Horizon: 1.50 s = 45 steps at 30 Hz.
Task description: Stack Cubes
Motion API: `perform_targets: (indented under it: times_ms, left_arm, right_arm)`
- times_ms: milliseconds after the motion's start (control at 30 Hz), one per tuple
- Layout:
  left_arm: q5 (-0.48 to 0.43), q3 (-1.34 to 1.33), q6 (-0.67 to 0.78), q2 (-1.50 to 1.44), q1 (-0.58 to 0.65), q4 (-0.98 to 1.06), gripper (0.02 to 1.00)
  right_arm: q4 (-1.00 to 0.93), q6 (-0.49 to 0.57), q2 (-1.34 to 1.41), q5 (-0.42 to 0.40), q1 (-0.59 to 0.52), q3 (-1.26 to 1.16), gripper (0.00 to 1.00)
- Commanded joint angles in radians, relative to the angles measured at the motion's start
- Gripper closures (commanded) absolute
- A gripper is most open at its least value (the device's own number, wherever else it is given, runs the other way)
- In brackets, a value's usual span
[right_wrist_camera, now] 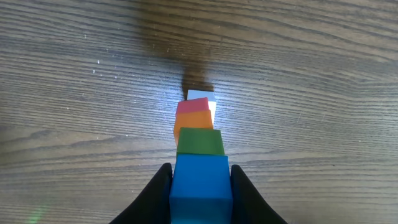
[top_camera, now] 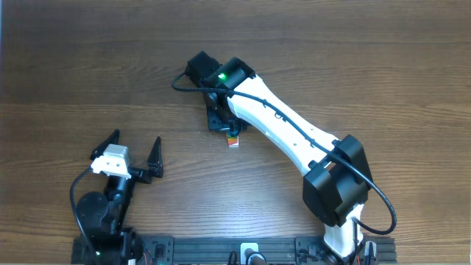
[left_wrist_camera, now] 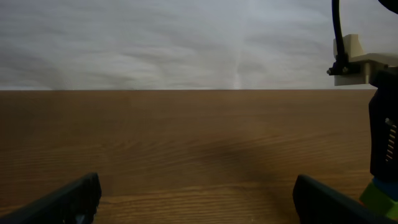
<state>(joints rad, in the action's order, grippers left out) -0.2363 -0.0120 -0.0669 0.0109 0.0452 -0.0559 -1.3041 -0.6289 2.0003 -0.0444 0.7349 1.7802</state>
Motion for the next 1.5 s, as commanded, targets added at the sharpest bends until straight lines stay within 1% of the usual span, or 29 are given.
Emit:
perform_targets:
  times_ms: [33,167,400,733,767,833,867,933,967,1000,1033,1167,1300,1400,1500]
  left_arm:
    - [-0.01,0.006,0.018,-0.004,-0.005,0.002,0.018]
    - [-0.01,0.006,0.018,-0.004,-0.005,0.002,0.018]
    - [-0.01,0.006,0.018,-0.004,-0.005,0.002,0.018]
    - [-0.01,0.006,0.018,-0.004,-0.005,0.002,0.02]
    - [-0.01,0.006,0.018,-0.004,-0.005,0.002,0.018]
    - [-0.01,0.006,0.018,-0.004,-0.005,0.002,0.018]
    - [-0.01,0.006,0.018,-0.004,-0.005,0.002,0.018]
    - [-0.01,0.006,0.018,-0.004,-0.005,0.002,0.02]
    - [-0.01,0.006,0.018,-0.004,-0.005,0.002,0.018]
    - [-0.01,0.006,0.018,-0.004,-0.005,0.002,0.018]
    - [-0.01,0.006,0.018,-0.004,-0.005,0.002,0.018]
    - [-0.01,0.006,0.018,-0.004,-0.005,0.002,0.018]
    - [-0.01,0.006,0.018,-0.004,-0.005,0.002,0.02]
    - [-0.01,0.006,0.018,-0.004,-0.005,0.002,0.018]
    - [-0.01,0.006,0.018,-0.004,-0.005,0.002,0.018]
  right_arm:
    - [0.004,-0.006,0.015,-0.017,0.008,-0.01,0.787]
    - [0.007,-0.006,0.015,-0.017,0.01,-0.01,0.755]
    - [0.007,-0.006,0.015,-0.017,0.011,-0.01,0.748]
    - [0.007,-0.006,0.015,-0.017,0.012,-0.011,0.711]
    - [0.007,-0.006,0.015,-0.017,0.012,-0.011,0.689]
    - [0.007,-0.006,0.015,-0.017,0.012,-0.01,0.599]
    - [0.007,-0.006,0.015,-0.017,0.012,-0.01,0.544]
    - [0.007,-0.006,0.015,-0.017,0.012,-0.01,0.4]
    - [0.008,-0.006,0.015,-0.017,0.012,-0.011,0.235]
    - [0.01,-0.005,0.015,-0.017,0.012,-0.01,0.049]
    - [0.011,-0.005,0.015,-0.017,0.012,-0.01,0.012]
    - [0.015,0.008,0.011,-0.022,-0.002,-0.006,0.009]
    - [0.013,0.077,-0.018,-0.055,-0.05,0.034,0.007]
    - [0.005,0.153,-0.055,-0.089,-0.121,0.082,0.007]
    - [0.002,0.227,-0.098,-0.108,-0.224,0.113,0.007]
